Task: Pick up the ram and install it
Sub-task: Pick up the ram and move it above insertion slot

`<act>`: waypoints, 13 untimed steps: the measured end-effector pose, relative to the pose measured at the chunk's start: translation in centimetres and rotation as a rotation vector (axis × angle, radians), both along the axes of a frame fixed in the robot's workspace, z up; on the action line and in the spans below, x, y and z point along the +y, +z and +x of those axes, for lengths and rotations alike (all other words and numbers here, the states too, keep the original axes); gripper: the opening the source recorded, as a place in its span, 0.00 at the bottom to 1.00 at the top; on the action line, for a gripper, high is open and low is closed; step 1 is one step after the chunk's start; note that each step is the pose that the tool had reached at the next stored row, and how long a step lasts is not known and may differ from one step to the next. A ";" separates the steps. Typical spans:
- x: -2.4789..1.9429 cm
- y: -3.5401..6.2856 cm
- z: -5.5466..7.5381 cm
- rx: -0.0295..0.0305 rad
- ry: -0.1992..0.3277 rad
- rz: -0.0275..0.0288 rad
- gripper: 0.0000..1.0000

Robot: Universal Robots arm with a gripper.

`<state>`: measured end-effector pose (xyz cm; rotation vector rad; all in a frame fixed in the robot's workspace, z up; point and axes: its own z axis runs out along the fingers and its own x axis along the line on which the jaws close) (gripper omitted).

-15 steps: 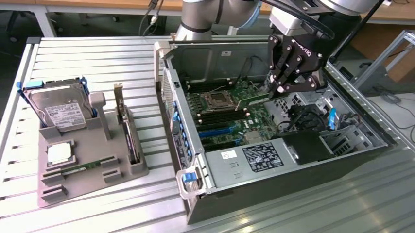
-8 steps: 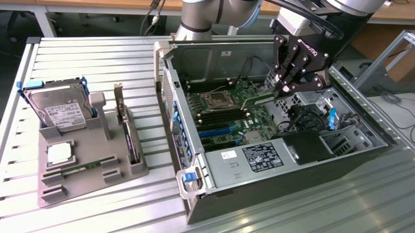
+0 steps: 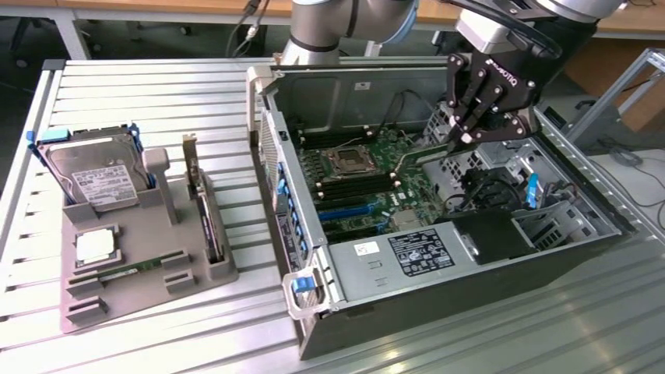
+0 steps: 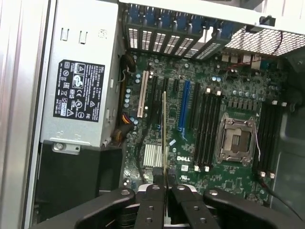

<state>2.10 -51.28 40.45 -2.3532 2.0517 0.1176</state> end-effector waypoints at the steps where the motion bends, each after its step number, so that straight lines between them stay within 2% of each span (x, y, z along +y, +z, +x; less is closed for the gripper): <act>1: 0.33 0.00 0.3 0.0000 0.000 -0.0002 0.12; 7: 1.52 0.00 1.5 0.0000 0.002 -0.0013 0.12; 9: 1.66 0.00 1.7 0.0000 0.002 -0.0015 0.12; 13: 2.32 0.00 2.3 0.0000 0.002 -0.0030 0.12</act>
